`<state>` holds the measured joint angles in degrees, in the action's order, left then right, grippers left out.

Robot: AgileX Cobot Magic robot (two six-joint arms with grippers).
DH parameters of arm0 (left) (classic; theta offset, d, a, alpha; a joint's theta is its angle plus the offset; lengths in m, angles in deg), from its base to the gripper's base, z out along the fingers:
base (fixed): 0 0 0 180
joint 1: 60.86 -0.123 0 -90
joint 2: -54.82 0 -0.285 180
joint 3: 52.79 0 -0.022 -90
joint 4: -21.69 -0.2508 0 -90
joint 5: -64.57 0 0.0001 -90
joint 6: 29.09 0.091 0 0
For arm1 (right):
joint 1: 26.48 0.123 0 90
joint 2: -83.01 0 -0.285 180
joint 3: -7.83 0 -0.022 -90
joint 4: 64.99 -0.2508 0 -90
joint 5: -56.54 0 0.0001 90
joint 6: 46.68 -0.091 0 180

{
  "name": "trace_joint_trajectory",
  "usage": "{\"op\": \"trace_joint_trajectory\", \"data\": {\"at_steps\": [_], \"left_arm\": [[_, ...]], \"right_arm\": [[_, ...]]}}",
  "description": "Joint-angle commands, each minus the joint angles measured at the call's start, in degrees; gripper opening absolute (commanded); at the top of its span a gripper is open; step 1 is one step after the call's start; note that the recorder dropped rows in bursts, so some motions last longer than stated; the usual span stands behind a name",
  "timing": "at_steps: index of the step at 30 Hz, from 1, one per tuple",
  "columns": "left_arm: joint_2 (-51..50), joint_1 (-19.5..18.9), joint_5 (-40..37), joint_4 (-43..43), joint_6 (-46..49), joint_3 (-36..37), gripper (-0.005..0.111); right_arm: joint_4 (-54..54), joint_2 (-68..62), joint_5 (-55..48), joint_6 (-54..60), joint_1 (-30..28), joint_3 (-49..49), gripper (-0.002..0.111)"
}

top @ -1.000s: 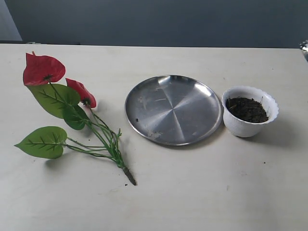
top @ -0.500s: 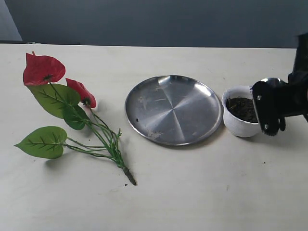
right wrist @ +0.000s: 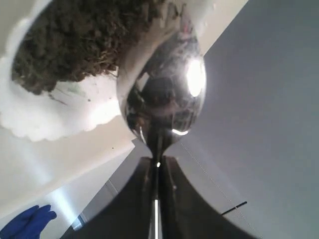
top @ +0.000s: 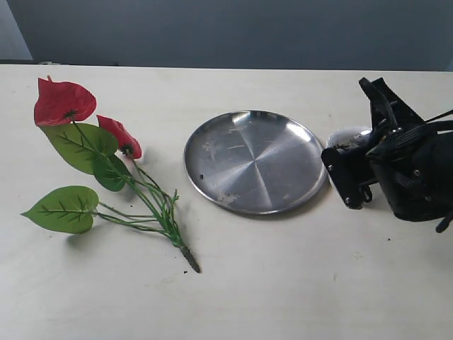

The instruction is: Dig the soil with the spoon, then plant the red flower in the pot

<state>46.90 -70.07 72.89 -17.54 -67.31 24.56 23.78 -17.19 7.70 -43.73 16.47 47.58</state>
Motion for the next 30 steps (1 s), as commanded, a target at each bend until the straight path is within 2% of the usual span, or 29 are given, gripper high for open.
{"op": "trace_joint_trajectory", "data": {"at_steps": [1, 14, 20, 23, 26, 30], "left_arm": [[0.13, 0.28, 0.26, 0.41, -0.19, -0.13, 0.0], [0.13, 0.28, 0.26, 0.41, -0.19, -0.13, 0.0], [0.13, 0.28, 0.26, 0.41, -0.19, -0.13, 0.0], [0.13, 0.28, 0.26, 0.41, -0.19, -0.13, 0.0], [0.13, 0.28, 0.26, 0.41, -0.19, -0.13, 0.0], [0.13, 0.28, 0.26, 0.41, -0.19, -0.13, 0.0]], "right_arm": [[-0.65, -1.6, -1.39, 0.03, 0.17, -0.58, -0.001], [-2.96, -2.15, -0.91, 0.03, 0.17, -0.58, -0.001], [-2.78, -1.3, -8.37, -5.55, 0.33, -0.58, -0.001], [-4.92, 0.21, -6.58, -6.16, 0.47, -0.58, -0.001], [-13.0, -1.32, -1.68, 0.75, 0.47, -0.58, -0.001], [-11.43, -3.38, -3.06, -0.46, 0.47, -1.05, -0.001]]}}
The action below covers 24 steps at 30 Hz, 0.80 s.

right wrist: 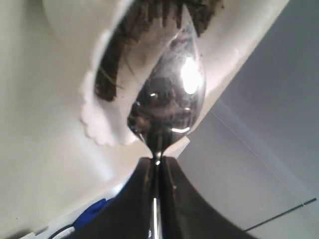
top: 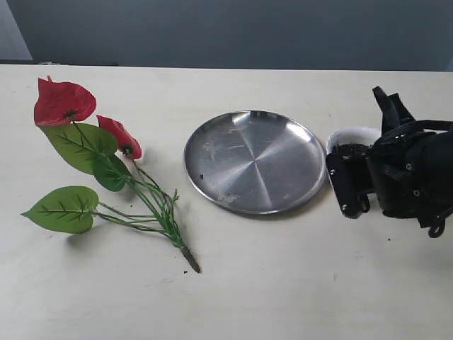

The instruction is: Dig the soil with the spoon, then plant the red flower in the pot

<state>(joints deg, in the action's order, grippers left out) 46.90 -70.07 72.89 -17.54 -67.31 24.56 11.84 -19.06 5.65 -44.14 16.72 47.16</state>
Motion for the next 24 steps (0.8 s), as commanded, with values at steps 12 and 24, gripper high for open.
{"op": "trace_joint_trajectory", "data": {"at_steps": [12, 24], "left_arm": [[0.13, 0.28, 0.26, 0.41, -0.19, -0.13, 0.0], [0.13, 0.28, 0.26, 0.41, -0.19, -0.13, 0.0]], "right_arm": [[-3.5, -2.0, -6.58, -6.07, 0.23, -6.07, -0.001], [-2.9, -3.84, -6.04, -6.49, 0.1, -6.07, -0.001]]}}
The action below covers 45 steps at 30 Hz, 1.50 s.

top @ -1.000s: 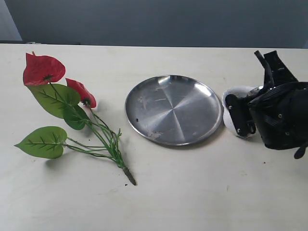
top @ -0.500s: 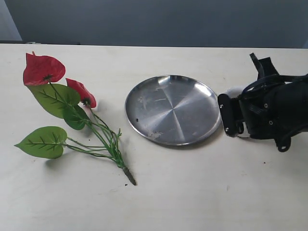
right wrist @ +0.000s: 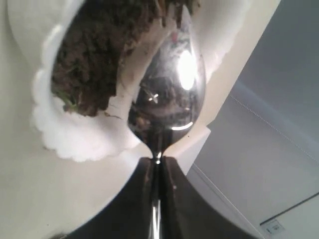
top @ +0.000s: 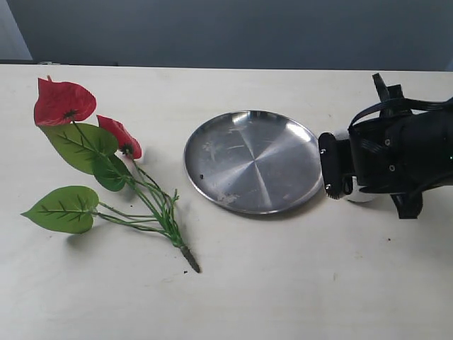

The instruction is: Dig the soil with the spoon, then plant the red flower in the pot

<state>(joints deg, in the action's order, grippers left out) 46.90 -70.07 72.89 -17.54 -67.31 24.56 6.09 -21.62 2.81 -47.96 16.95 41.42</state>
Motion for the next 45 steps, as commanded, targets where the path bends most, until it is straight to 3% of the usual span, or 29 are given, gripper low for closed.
{"op": "trace_joint_trajectory", "data": {"at_steps": [1, 11, 19, 24, 31, 35, 42, 45], "left_arm": [[0.13, 0.28, 0.26, 0.41, -0.19, -0.13, 0.0], [0.13, 0.28, 0.26, 0.41, -0.19, -0.13, 0.0], [0.13, 0.28, 0.26, 0.41, -0.19, -0.13, 0.0], [0.13, 0.28, 0.26, 0.41, -0.19, -0.13, 0.0], [0.13, 0.28, 0.26, 0.41, -0.19, -0.13, 0.0], [0.13, 0.28, 0.26, 0.41, -0.19, -0.13, 0.0], [0.13, 0.28, 0.26, 0.41, -0.19, -0.13, 0.0], [0.13, 0.28, 0.26, 0.41, -0.19, -0.13, 0.0]], "right_arm": [[2.96, -1.38, -3.42, -3.25, -0.13, -0.33, -0.001], [-1.14, 2.16, -4.48, -7.96, 0.0, -2.77, -0.001], [-8.76, 0.2, -0.58, -0.24, 0.0, -3.01, -0.001], [0.75, -2.48, -8.75, -14.33, -0.11, -3.01, -0.001], [-2.47, 2.89, -12.5, -21.69, 4.68, -7.21, -0.001], [-12.57, 5.73, -14.24, -26.39, 8.09, -15.22, -0.001], [-38.73, 4.42, 6.76, -17.29, 8.53, -32.32, -0.001], [-47.62, -1.82, 6.82, -11.3, 6.47, -39.24, -0.001]]}}
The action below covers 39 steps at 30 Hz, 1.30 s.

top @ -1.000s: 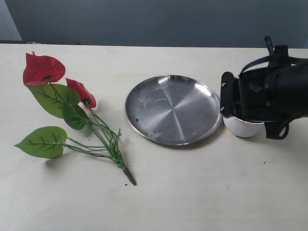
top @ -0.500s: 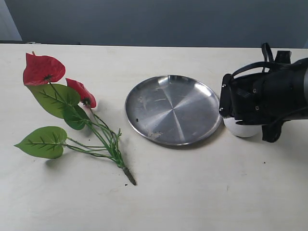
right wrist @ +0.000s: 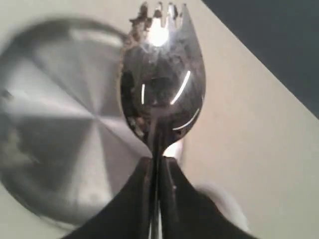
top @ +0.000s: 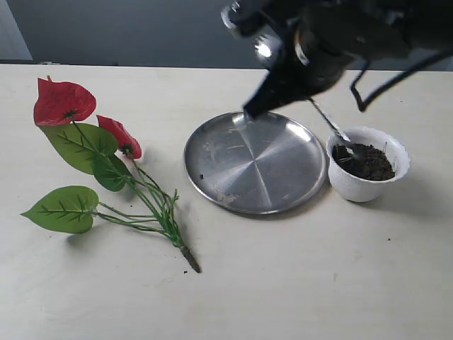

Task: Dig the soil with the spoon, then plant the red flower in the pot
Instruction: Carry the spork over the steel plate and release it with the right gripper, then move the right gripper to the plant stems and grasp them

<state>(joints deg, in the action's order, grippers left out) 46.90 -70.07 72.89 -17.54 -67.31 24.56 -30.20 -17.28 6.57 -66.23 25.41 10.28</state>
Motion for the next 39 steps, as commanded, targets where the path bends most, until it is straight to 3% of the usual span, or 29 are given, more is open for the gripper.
{"op": "trace_joint_trajectory", "data": {"at_steps": [1, 6, 20, 39], "left_arm": [[0.13, 0.28, 0.26, 0.41, -0.19, -0.13, 0.0], [0.13, 0.28, 0.26, 0.41, -0.19, -0.13, 0.0], [0.13, 0.28, 0.26, 0.41, -0.19, -0.13, 0.0], [0.13, 0.28, 0.26, 0.41, -0.19, -0.13, 0.0]], "right_arm": [[-15.35, -8.28, 1.57, 9.33, -3.23, -10.46, -0.001], [-26.52, -19.47, -5.36, 18.57, -7.31, -17.06, -0.001], [-22.21, -29.17, 5.25, 14.44, -10.31, -17.5, -0.001], [-20.29, -31.72, 9.72, 15.09, -10.31, -17.5, 0.002]]}}
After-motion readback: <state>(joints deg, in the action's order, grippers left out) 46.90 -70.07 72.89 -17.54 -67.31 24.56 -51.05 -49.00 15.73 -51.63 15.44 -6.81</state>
